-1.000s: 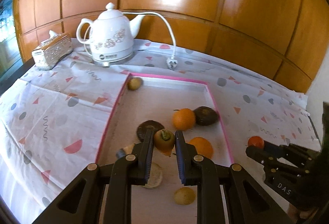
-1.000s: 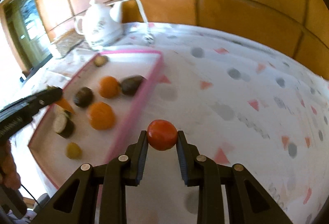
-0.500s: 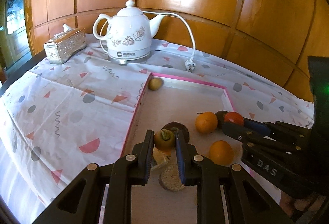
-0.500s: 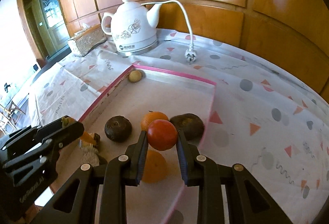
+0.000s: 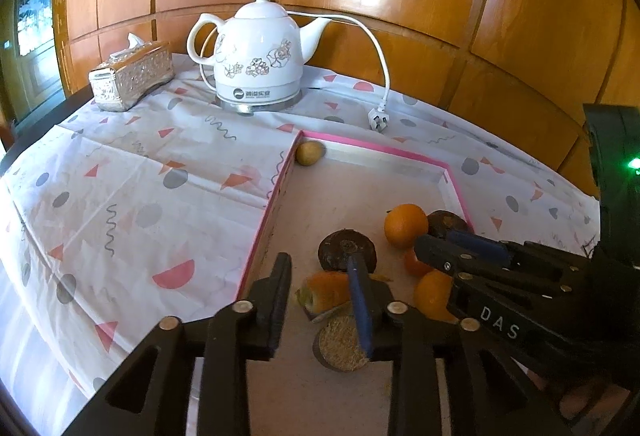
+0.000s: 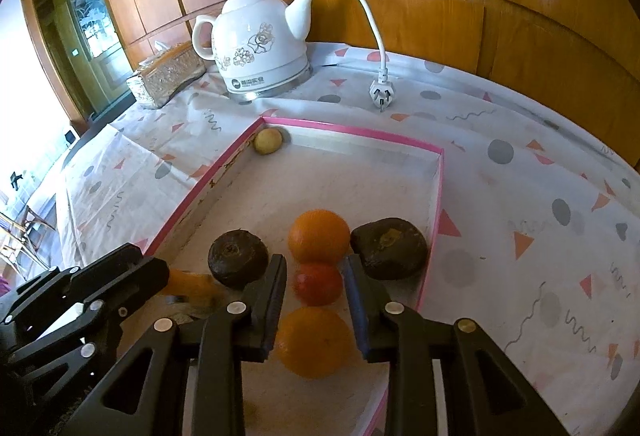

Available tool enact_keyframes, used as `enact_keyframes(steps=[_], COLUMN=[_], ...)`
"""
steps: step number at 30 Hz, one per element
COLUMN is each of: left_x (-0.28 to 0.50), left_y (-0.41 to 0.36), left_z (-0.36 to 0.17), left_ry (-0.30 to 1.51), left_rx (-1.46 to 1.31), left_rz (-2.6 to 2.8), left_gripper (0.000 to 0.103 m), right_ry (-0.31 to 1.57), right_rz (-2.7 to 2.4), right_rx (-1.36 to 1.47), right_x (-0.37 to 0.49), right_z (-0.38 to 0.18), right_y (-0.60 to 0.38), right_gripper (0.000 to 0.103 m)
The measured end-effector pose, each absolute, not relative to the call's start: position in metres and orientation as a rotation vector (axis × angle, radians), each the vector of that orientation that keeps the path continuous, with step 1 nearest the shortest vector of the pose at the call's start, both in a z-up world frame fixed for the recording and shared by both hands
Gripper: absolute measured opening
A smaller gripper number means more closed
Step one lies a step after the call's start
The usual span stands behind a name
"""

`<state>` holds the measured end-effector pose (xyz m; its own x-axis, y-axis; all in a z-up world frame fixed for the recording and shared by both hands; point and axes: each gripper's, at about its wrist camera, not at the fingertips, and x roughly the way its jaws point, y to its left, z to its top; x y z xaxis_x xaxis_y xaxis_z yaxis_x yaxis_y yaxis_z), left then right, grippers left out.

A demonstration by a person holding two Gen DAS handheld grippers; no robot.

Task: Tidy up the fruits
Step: 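Carry the carrot into the tray with the left tool while the right tool places the tomato there, then open both tools and lift them away from the tray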

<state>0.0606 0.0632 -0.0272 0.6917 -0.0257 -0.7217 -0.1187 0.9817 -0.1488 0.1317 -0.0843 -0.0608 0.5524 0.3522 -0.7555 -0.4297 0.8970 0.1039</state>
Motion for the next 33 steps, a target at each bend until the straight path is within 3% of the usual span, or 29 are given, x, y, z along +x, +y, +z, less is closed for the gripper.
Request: enact_keyframes(steps=[17,22,25,29,33], left_x=[0.050,0.044,0.039,0.030,0.017], left_y=[0.064,0.065,0.065,0.064,0.058], left_z=[-0.018,-0.014,-0.009,-0.002,0.006], left_ry=[0.780,0.769,0.752,0.730,0.696], left_rx=[-0.175,-0.175,-0.176,-0.173,-0.155], left_rz=[0.074,0.077,0.083,0.087,0.081], left_gripper=[0.042,0.049,0.059,0.062,0.075], right_ry=[0.850,0.828,0.808,0.770,0.737], right_rz=[0.449,0.431,0.416,0.391,0.356], right_rx=[-0.062,-0.053,-0.054,-0.059,-0.062], right_x=[0.120,0.112,0.104,0.088,0.072], right_z=[-0.055,-0.049,-0.044,-0.037,-0.034], right_y=[-0.092,-0.096,-0.099,-0.103,-0.108], right_gripper=[0.035,0.037,0.038,0.038,0.038])
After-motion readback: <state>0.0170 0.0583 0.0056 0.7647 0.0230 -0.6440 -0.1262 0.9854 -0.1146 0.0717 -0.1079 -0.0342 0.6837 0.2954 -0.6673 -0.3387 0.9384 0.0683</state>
